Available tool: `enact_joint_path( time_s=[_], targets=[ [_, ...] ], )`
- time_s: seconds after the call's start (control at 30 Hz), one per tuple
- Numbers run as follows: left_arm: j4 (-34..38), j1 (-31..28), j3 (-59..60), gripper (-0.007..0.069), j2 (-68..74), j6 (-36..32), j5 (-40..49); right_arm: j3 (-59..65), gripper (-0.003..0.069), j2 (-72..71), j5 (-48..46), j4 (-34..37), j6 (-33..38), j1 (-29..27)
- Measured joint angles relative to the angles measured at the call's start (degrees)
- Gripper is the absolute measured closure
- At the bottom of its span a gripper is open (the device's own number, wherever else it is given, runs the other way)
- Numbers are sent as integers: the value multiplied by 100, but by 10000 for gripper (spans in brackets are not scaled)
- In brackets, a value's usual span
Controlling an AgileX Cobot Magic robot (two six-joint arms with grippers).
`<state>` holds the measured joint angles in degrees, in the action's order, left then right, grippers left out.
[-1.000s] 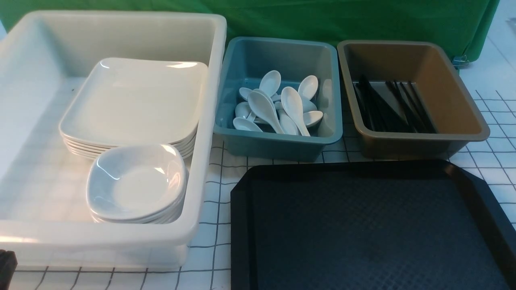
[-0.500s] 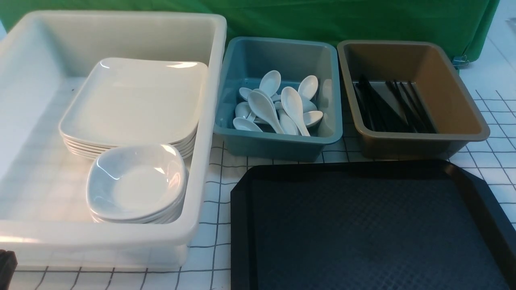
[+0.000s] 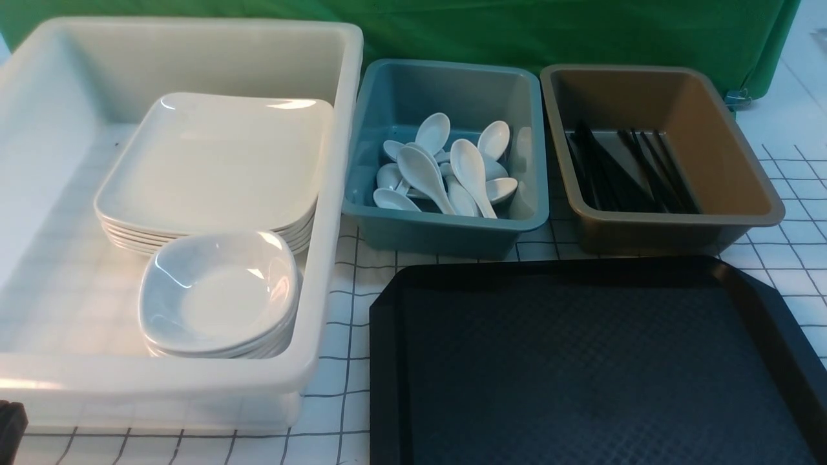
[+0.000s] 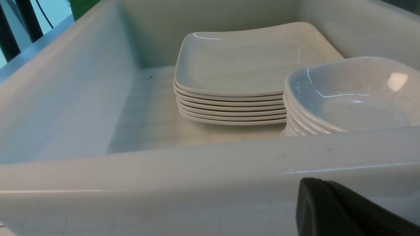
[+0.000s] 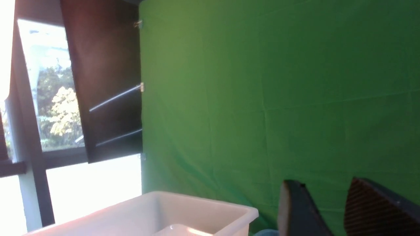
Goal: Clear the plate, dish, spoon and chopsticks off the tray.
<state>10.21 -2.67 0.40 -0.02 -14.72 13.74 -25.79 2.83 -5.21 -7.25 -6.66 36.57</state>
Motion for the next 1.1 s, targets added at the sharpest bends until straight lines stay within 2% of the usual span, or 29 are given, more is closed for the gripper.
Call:
enact_joint_path(
  time_s=[0.1, 0.37, 0.5, 0.6, 0.63, 0.7, 0.83, 0.97, 1.1],
  targets=[
    [0, 0, 0, 620, 0, 0, 0, 0, 420, 0, -5, 586, 666, 0],
    [0, 0, 0, 620, 0, -6, 0, 21, 420, -6, -421, 821, 971, -23],
    [0, 0, 0, 620, 0, -6, 0, 248, 419, -39, -668, 821, 1082, -583],
    [0, 0, 0, 620, 0, -6, 0, 867, 419, -49, -753, 821, 1123, -1612],
    [0, 0, 0, 620, 0, -6, 0, 915, 419, -49, -758, 821, 1135, -1739],
    [0, 0, 0, 620, 0, -6, 0, 1684, 419, -49, -677, 821, 1289, -2543],
    [0, 0, 0, 620, 2, -6, 0, 2540, 419, -153, -474, 821, 1331, -3402],
    [0, 0, 0, 620, 0, -6, -10, 2620, 420, -267, -886, 828, 1382, -3779],
    [0, 0, 0, 620, 0, -6, -10, 2620, 419, -273, -886, 830, 1458, -3810]
  ],
)
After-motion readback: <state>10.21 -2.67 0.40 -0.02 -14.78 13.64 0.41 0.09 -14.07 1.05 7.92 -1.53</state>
